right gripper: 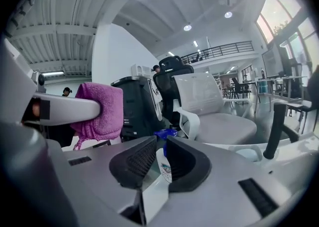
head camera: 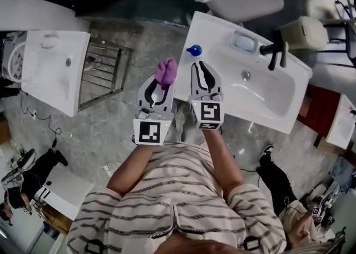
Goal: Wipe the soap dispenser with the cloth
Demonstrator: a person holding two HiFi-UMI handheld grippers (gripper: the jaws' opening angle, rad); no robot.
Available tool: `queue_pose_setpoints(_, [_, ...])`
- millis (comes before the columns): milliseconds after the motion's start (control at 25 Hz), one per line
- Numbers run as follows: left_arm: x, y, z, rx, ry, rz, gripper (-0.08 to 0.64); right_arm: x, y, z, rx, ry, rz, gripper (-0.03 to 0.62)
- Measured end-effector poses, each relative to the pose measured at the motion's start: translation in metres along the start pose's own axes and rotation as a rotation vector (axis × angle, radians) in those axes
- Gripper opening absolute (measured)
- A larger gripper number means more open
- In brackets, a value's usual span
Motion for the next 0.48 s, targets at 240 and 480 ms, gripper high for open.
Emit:
queue_pose_setpoints(240, [-0.009,0.005,-0.008,-0.012,0.005,-0.037,0.117,-0.002,0.022,-0.011,-0.019,-0.001,-0.046,0.108])
queue_pose_setpoints(480, [-0.014,0.005,-0.015,-0.019,-0.014,-0.055,0.117,-0.006,0.038,-0.021,-0.043,-0.041,-0.094,0.146])
Point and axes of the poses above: the fingertips, and each gripper's own axes: y forward along the fingers, x to its right, z out of its top, the point moved 10 cm from there along -y, backward along the fingers, and after that the axes turned 8 degrees about -z, right-handed, at the moved point
